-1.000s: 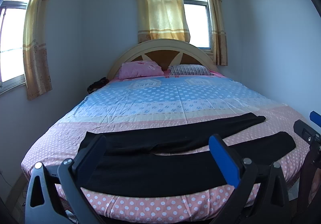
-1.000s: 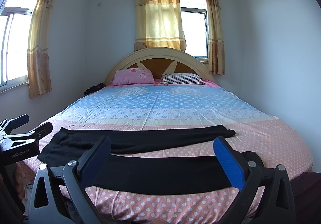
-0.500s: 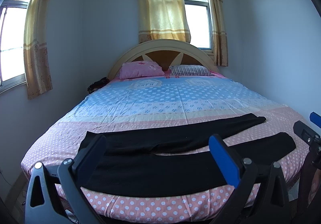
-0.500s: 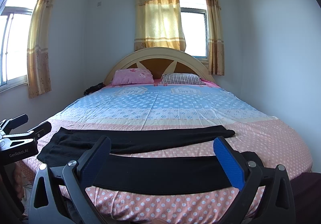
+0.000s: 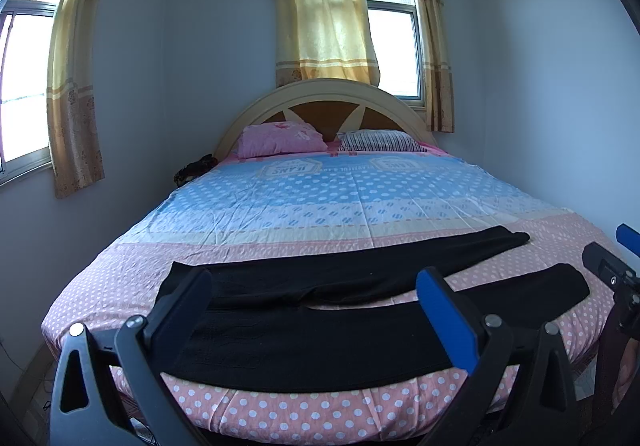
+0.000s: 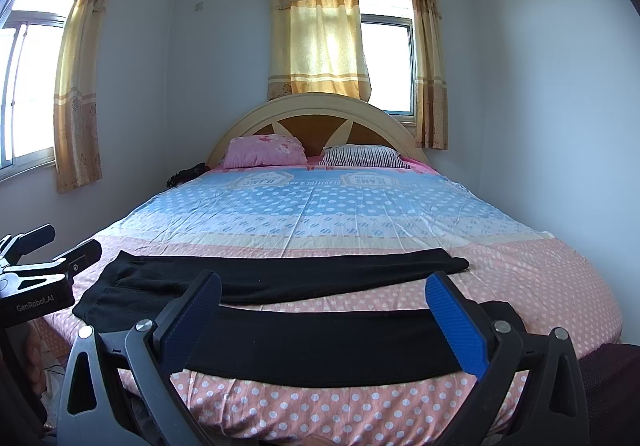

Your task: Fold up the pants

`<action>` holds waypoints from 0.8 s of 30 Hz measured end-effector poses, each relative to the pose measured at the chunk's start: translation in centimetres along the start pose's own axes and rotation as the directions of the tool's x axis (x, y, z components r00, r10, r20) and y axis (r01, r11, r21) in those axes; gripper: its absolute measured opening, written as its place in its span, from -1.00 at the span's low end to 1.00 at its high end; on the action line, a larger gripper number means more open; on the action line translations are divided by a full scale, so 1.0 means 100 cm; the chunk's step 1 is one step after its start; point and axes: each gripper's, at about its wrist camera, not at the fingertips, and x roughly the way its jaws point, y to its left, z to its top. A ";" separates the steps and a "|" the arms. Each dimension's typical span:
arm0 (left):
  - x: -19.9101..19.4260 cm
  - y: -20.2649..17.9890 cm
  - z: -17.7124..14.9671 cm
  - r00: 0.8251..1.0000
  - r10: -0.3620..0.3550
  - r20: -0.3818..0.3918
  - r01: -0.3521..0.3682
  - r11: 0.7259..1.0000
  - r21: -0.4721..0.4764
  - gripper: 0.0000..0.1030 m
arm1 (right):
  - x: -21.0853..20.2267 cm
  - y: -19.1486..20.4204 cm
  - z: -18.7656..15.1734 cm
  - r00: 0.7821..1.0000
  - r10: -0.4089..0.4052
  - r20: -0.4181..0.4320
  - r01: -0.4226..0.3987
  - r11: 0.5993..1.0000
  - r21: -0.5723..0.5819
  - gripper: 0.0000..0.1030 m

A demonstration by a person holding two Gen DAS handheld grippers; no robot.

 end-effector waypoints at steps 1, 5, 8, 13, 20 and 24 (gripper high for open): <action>0.000 0.000 0.000 1.000 0.000 -0.001 0.000 1.000 0.000 1.00 | 0.000 0.000 0.000 1.000 0.001 -0.001 -0.001 1.000 0.000 0.98; 0.000 0.001 0.000 1.000 -0.002 0.000 0.002 1.000 0.000 1.00 | 0.000 0.000 -0.001 1.000 0.001 -0.001 -0.001 1.000 -0.001 0.98; 0.000 0.001 0.000 1.000 -0.002 -0.001 0.002 1.000 0.000 1.00 | 0.000 0.001 -0.001 1.000 0.000 -0.001 0.000 1.000 -0.002 0.98; 0.000 0.000 0.000 1.000 -0.002 0.000 0.002 1.000 0.000 1.00 | 0.001 0.000 -0.001 1.000 0.000 -0.001 0.000 1.000 -0.001 0.98; 0.000 0.001 0.001 1.000 -0.003 -0.002 0.003 1.000 -0.001 1.00 | 0.001 0.001 -0.001 1.000 0.000 -0.001 0.000 1.000 -0.003 0.98; 0.000 0.001 0.001 1.000 -0.002 -0.001 0.002 1.000 0.000 1.00 | 0.002 0.001 -0.002 1.000 0.000 -0.004 0.000 1.000 -0.002 0.98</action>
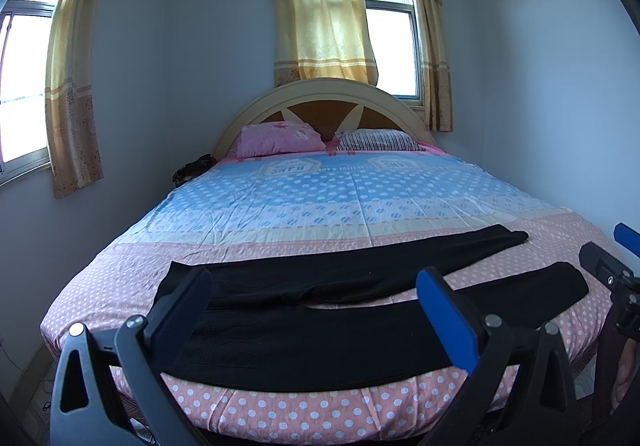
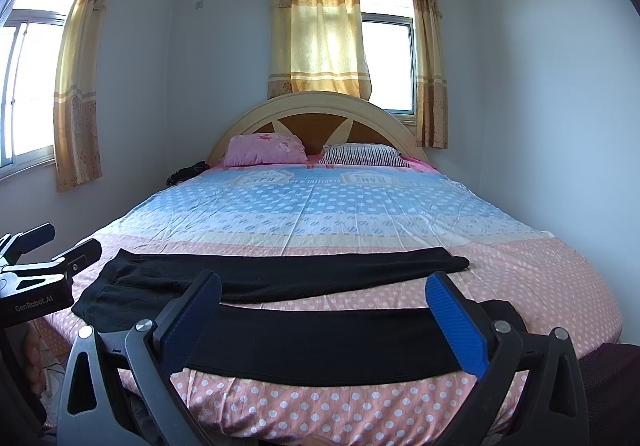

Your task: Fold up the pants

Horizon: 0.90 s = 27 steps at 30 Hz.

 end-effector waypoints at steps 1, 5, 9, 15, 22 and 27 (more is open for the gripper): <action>0.000 0.000 0.000 1.000 -0.001 -0.001 0.001 1.000 0.000 1.00 | 0.001 0.000 0.000 1.000 0.000 -0.001 0.000 1.000 -0.001 0.98; 0.000 -0.002 -0.001 1.000 0.000 -0.002 0.000 1.000 0.000 1.00 | 0.002 0.001 -0.002 1.000 0.001 -0.001 -0.001 1.000 -0.004 0.98; 0.000 -0.003 -0.001 1.000 -0.001 -0.005 0.001 1.000 0.001 1.00 | 0.002 0.002 -0.002 1.000 0.001 -0.004 -0.001 1.000 -0.006 0.98; 0.003 -0.005 -0.005 1.000 -0.012 -0.015 0.012 1.000 0.006 1.00 | 0.007 0.003 -0.004 1.000 0.016 -0.014 -0.016 1.000 -0.012 0.98; 0.048 0.025 -0.012 0.994 -0.004 -0.113 0.005 1.000 0.003 1.00 | 0.036 -0.001 -0.021 0.990 0.088 -0.114 -0.089 0.996 -0.003 0.98; 0.100 0.091 -0.016 0.976 0.130 -0.173 -0.134 0.991 -0.013 1.00 | 0.062 0.000 -0.040 0.979 0.103 -0.176 -0.108 0.994 -0.015 0.98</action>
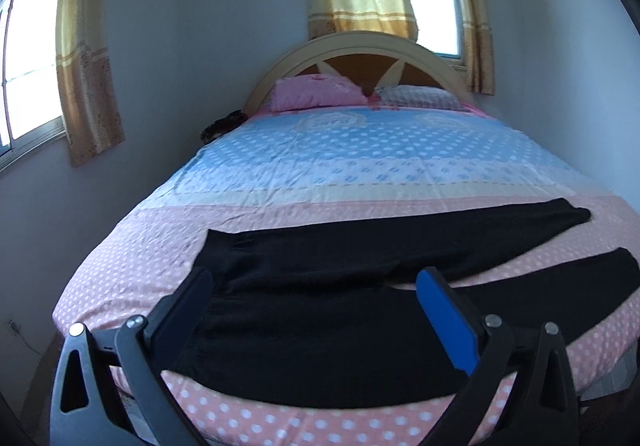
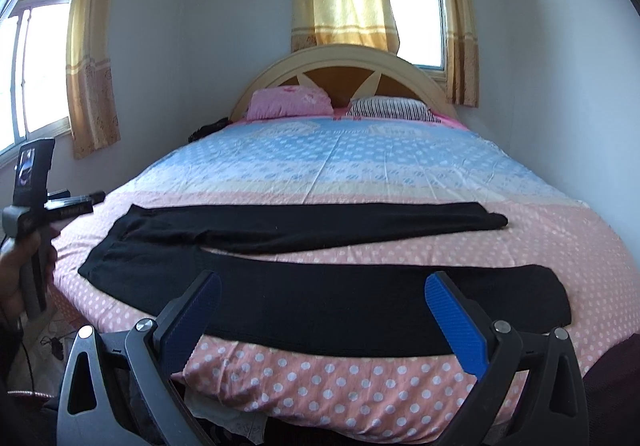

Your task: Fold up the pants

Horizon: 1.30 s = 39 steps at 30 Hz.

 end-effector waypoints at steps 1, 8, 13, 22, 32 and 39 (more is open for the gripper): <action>0.014 0.018 0.002 0.999 0.043 -0.012 -0.043 0.999 -0.012 1.00 | 0.005 -0.001 -0.003 1.000 -0.002 -0.009 0.002 1.000 -0.001 0.98; 0.095 0.094 0.001 0.984 0.147 -0.104 -0.151 0.988 -0.032 1.00 | 0.048 -0.030 -0.017 0.992 -0.027 -0.119 0.032 0.999 0.034 0.51; 0.151 0.112 0.005 0.976 0.117 -0.181 -0.121 0.993 -0.009 0.87 | 0.075 -0.055 -0.016 0.981 -0.096 -0.169 0.104 0.994 0.043 0.46; 0.239 0.132 0.019 0.956 -0.018 -0.293 0.014 1.000 -0.014 -0.03 | 0.105 -0.088 0.006 0.962 -0.194 -0.190 0.196 0.981 -0.005 0.46; 0.276 0.141 0.003 0.921 -0.142 -0.362 0.120 0.989 -0.081 -0.19 | 0.146 -0.164 0.056 0.963 -0.196 -0.187 0.222 0.966 0.131 0.32; 0.278 0.142 0.008 0.910 -0.224 -0.348 0.205 0.975 -0.090 -0.72 | 0.190 -0.251 0.072 0.940 -0.214 -0.264 0.287 0.915 0.282 0.17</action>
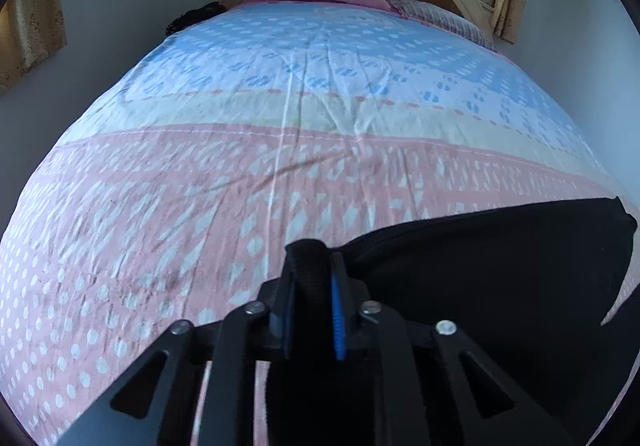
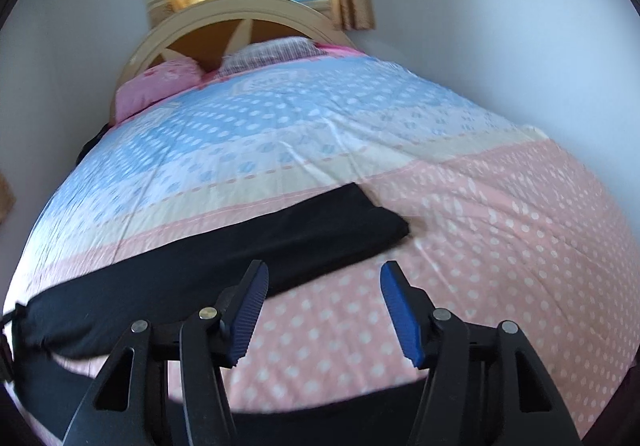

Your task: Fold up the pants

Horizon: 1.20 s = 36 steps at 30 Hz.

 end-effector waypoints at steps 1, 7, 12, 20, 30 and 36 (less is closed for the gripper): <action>0.000 -0.002 0.000 1.000 0.013 0.000 -0.013 1.000 0.011 -0.72 | 0.013 -0.011 0.007 1.000 -0.005 -0.026 0.006 1.000 0.027 0.17; 0.005 -0.007 0.004 0.999 0.035 -0.013 -0.035 0.998 0.043 -0.70 | 0.065 -0.053 0.035 0.994 -0.017 -0.107 0.027 0.994 0.102 0.17; 0.007 -0.005 0.010 0.996 0.082 -0.025 -0.081 0.996 0.037 -0.33 | 0.109 -0.063 0.059 0.990 0.006 -0.144 0.009 0.994 0.107 0.17; 0.015 -0.014 0.010 0.996 0.074 -0.055 -0.070 0.995 0.075 -0.29 | 0.174 -0.054 0.088 0.974 0.093 -0.206 -0.068 0.990 0.125 0.17; 0.017 -0.034 0.009 0.993 0.102 -0.057 -0.088 0.974 0.210 -0.67 | 0.203 -0.031 0.086 0.956 0.097 -0.276 -0.091 0.995 0.037 -0.83; 0.008 -0.024 0.010 0.998 0.048 -0.039 -0.042 0.989 0.144 -0.77 | 0.163 -0.034 0.086 0.974 0.120 -0.191 -0.120 0.993 0.011 -0.89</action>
